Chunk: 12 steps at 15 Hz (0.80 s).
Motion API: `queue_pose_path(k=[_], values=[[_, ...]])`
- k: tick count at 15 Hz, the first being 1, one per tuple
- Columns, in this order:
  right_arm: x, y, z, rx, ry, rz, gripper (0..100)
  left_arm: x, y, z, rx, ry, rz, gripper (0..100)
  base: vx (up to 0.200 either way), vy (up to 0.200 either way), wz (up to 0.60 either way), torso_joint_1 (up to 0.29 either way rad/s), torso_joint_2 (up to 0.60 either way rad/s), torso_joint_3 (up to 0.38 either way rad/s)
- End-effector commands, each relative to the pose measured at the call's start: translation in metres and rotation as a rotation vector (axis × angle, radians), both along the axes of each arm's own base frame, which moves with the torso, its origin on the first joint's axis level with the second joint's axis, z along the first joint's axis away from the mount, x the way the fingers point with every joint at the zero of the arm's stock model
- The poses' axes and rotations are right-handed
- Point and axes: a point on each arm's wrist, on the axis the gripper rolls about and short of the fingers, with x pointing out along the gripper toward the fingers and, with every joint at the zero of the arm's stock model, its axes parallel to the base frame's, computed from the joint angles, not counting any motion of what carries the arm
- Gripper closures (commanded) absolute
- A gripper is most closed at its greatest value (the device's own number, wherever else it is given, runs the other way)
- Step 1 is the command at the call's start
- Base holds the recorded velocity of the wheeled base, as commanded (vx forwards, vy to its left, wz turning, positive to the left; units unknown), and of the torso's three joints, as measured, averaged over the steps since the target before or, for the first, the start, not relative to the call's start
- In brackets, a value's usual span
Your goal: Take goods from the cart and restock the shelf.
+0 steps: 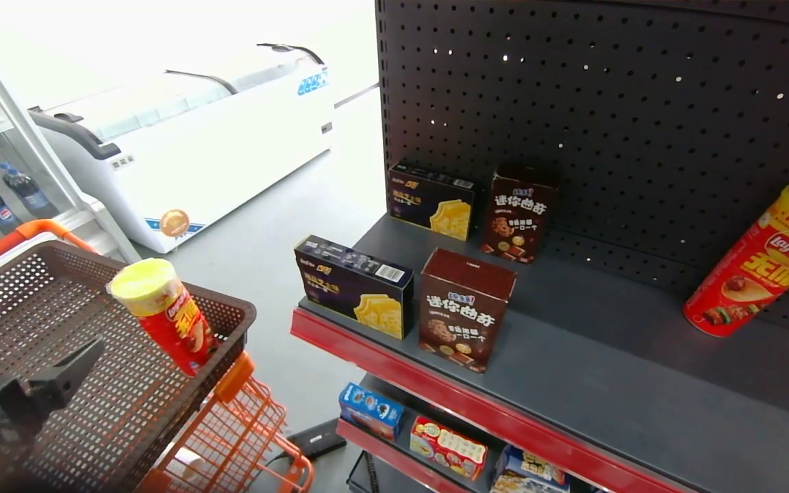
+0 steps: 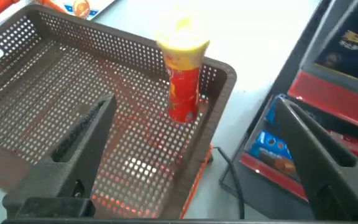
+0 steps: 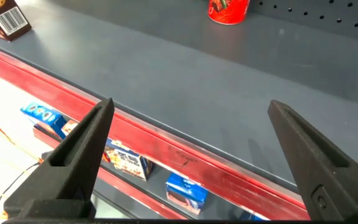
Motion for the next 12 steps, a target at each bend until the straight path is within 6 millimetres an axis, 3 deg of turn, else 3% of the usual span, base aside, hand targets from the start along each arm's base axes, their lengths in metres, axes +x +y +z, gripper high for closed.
queue_pose_path(k=[1, 4, 5, 9, 12], values=[[0.000, 0.000, 0.000, 0.000, -0.002, 0.000, 0, 0.054, 0.006, -0.054, -0.006, 0.172, 0.017, 0, 0.000, 0.000, 0.00, 0.000, 0.00, 0.000], [0.000, 0.000, 0.000, 0.000, 0.000, 0.000, 0, 0.070, 0.008, -0.065, -0.003, 0.139, 0.023, 0, 0.000, 0.000, 0.00, 0.000, 0.00, 0.000], [0.000, 0.000, 0.000, 0.000, 0.000, 0.000, 0, 0.090, 0.014, -0.075, -0.002, 0.111, 0.041, 0, 0.000, 0.000, 0.00, 0.000, 0.00, 0.000], [0.000, 0.000, 0.000, 0.000, -0.002, 0.000, 0, 0.119, 0.023, -0.097, -0.003, 0.085, 0.069, 0, 0.000, 0.000, 0.00, 0.000, 0.00, 0.000], [0.000, 0.000, 0.000, 0.000, -0.002, 0.000, 0, 0.154, 0.028, -0.109, -0.005, 0.047, 0.072, 0, 0.000, 0.000, 0.00, 0.000, 0.00, 0.000]])
